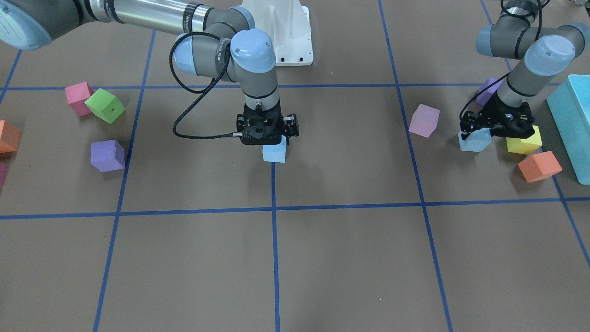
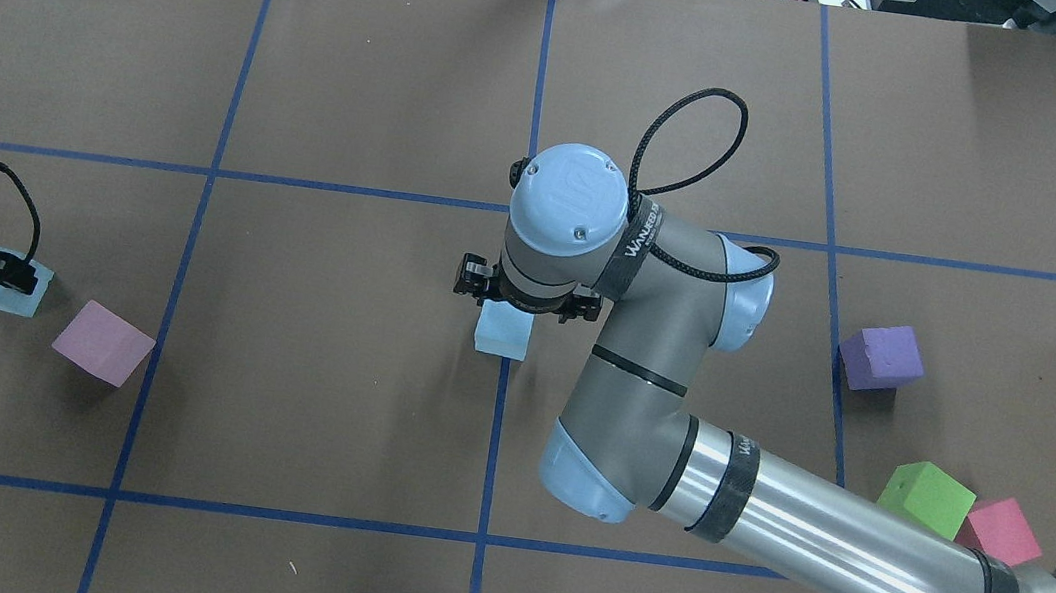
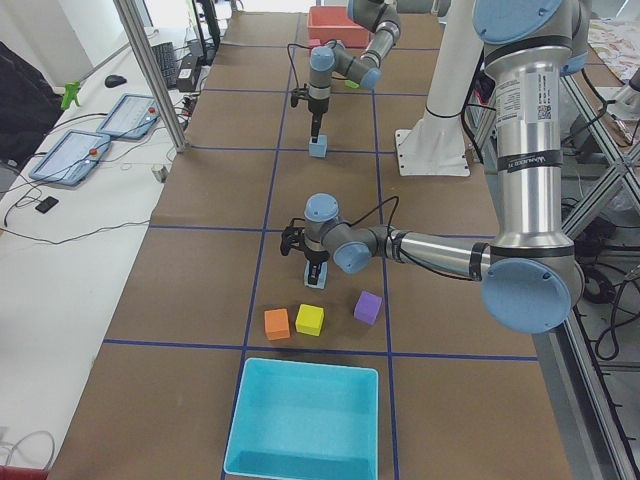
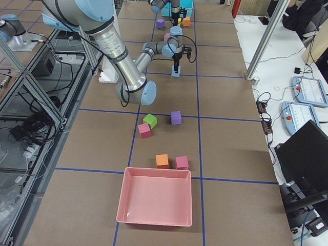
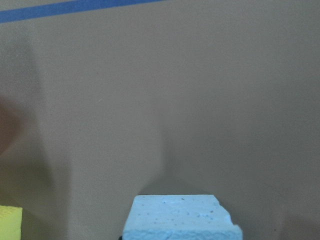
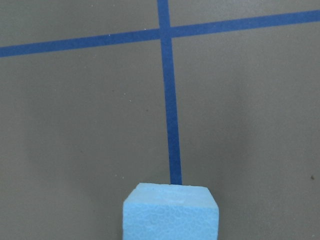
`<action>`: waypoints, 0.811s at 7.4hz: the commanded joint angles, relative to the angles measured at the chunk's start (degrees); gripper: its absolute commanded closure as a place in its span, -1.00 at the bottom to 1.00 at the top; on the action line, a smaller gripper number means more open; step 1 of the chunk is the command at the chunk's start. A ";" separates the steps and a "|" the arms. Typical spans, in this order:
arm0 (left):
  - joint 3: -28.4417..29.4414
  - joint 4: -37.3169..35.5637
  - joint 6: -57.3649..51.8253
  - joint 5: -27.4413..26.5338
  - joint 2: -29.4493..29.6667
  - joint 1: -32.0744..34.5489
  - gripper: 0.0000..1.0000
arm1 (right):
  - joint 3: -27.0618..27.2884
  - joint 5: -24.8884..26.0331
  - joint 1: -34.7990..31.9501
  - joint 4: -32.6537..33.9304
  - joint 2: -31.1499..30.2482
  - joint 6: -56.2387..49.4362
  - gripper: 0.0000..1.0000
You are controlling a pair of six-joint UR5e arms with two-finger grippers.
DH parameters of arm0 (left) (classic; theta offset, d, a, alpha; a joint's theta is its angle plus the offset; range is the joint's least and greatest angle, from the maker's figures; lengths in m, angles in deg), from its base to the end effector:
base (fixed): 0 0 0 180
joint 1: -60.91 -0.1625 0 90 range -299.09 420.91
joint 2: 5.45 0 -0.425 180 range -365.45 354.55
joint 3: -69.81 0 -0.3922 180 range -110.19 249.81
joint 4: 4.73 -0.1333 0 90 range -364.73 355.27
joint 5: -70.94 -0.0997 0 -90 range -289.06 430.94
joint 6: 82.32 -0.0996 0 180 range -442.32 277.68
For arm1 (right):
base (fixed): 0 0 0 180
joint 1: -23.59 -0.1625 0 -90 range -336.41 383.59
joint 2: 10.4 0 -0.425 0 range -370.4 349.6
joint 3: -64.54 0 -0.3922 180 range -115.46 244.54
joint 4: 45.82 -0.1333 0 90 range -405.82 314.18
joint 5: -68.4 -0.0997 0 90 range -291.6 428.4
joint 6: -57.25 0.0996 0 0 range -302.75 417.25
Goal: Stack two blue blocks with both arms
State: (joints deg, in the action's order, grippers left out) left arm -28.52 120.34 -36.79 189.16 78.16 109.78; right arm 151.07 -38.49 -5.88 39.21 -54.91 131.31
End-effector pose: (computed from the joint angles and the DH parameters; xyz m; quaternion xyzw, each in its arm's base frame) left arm 0.2489 -0.4161 0.5816 0.0653 0.3794 0.0420 0.9220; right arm -0.5861 -0.4511 0.1900 0.0280 -0.4158 0.0487 0.9077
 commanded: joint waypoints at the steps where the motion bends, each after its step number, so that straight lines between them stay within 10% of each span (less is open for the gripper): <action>1: -0.01 0.00 0.00 0.08 0.06 0.00 -0.27 | 2.57 -7.32 -7.58 0.31 -3.37 -5.83 -1.00; 6: -0.97 -1.05 0.00 8.85 2.08 0.35 -0.24 | 8.47 -20.01 -28.85 0.40 -21.45 -33.21 -1.00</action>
State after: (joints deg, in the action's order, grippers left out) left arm -28.80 119.72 -36.80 195.19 79.70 109.93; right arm 158.57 -56.00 -28.96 39.67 -71.00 106.78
